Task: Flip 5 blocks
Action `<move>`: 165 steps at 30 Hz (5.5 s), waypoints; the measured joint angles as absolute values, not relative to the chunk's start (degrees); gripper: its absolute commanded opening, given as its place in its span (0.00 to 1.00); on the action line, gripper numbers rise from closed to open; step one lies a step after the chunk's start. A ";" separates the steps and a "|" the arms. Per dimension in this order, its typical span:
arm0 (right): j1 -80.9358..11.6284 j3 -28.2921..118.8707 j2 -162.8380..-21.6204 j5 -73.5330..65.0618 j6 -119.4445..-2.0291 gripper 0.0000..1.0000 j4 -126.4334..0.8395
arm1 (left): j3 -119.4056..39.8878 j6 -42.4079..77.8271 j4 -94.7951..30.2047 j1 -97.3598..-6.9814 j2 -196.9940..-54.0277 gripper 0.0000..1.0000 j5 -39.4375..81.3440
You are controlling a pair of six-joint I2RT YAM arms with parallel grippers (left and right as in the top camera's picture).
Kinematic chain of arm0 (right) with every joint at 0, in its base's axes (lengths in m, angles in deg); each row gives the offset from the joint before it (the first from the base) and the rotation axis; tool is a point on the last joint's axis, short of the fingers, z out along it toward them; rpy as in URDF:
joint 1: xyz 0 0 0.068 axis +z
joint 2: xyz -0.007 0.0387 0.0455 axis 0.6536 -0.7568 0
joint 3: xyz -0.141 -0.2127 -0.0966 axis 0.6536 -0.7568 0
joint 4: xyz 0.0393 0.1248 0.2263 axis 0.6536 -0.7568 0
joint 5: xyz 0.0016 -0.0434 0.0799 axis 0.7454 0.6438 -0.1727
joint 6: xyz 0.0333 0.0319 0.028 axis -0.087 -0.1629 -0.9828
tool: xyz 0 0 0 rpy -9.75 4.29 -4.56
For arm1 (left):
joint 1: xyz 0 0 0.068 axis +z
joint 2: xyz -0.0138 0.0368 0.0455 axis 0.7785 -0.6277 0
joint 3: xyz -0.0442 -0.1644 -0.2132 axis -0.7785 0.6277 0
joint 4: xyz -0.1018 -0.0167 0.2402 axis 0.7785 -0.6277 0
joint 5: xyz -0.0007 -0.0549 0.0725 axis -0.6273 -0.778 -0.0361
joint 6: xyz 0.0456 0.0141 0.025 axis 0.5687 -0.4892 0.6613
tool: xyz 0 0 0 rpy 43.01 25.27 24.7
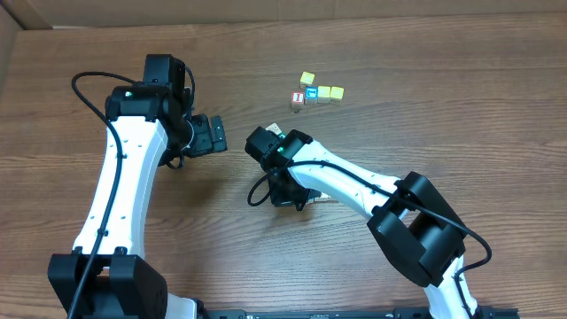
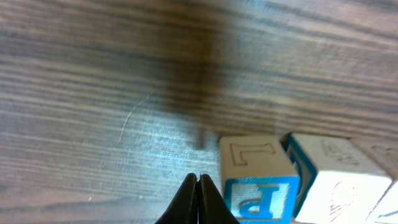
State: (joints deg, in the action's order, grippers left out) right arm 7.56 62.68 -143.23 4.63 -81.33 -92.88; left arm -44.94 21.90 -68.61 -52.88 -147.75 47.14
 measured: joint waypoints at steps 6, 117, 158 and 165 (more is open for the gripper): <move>7.56 62.68 -143.23 3.82 -81.37 0.04 -93.58 | -44.94 21.90 -68.63 -52.88 -147.75 1.00 47.14; 9.51 55.64 -139.10 9.06 -88.23 0.04 -94.54 | -44.94 21.90 -68.61 -52.88 -147.75 1.00 47.14; 9.51 55.64 -139.10 10.22 -88.25 0.04 -92.80 | -44.94 21.90 -68.61 -52.88 -147.75 1.00 47.14; 9.53 55.73 -139.10 8.41 -87.03 0.04 -93.67 | -44.94 21.90 -68.61 -52.88 -147.75 1.00 47.14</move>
